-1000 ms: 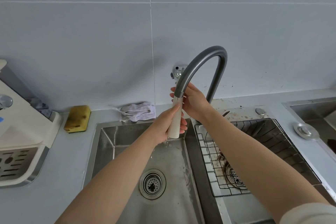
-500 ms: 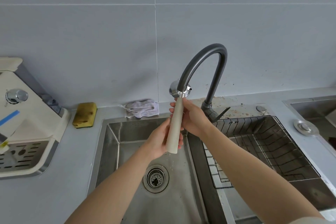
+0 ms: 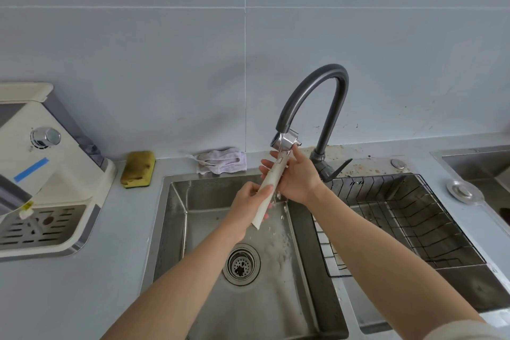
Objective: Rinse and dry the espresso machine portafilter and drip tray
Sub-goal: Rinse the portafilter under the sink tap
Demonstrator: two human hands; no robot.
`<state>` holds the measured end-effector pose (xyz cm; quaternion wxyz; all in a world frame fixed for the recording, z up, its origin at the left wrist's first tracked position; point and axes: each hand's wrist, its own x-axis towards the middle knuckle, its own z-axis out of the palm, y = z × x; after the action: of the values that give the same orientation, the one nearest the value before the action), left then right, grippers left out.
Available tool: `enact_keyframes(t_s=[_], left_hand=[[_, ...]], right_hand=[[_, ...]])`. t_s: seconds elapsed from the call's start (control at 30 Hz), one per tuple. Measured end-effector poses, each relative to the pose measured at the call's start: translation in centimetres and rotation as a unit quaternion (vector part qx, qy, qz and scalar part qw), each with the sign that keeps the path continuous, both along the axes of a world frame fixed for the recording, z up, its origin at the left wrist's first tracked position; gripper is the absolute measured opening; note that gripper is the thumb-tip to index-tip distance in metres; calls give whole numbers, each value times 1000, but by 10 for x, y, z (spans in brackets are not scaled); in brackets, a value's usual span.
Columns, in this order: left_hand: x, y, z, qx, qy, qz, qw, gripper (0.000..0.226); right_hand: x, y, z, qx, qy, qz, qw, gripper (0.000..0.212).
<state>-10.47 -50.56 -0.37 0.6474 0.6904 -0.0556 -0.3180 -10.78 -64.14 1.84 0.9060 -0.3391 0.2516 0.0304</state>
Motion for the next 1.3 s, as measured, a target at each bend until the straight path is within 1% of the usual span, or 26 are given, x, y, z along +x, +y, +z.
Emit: enact_keyframes(t_s=[0.1,0.27,0.33,0.5,0.7,0.77,0.83,0.9,1.2,1.3], left_hand=[[0,0,3,34,-32,8,999,26],[-1,-1,-1,98,-63,20,993,35],[-2,0,-4,120,-70,23,990,39],[-3,5,-6,131,-32,-16,991,40],[-9,8,-15,140,17,-73,987,23],[-13,9,-20,110,51,-76,990,19],[-16,10,-22,87,79,-83,990,16],[-18,11,-23,83,85,-86,989,15],[-21,17,-25,97,75,-83,989,19],[-17,21,-25,110,68,-88,988,18]], right_hand=[[4,0,3,-8,2,8,1000,55],[7,7,2,-21,8,8,1000,50],[7,10,-3,-11,17,-2,1000,50],[4,17,-17,38,13,-7,999,52],[-2,21,-30,48,-6,4,999,61],[-3,22,-34,48,-3,12,999,65],[-4,24,-36,32,9,20,999,66],[-5,25,-37,16,21,26,999,67],[-23,6,-45,-49,61,54,995,67],[-34,-11,-39,-93,89,29,991,68]])
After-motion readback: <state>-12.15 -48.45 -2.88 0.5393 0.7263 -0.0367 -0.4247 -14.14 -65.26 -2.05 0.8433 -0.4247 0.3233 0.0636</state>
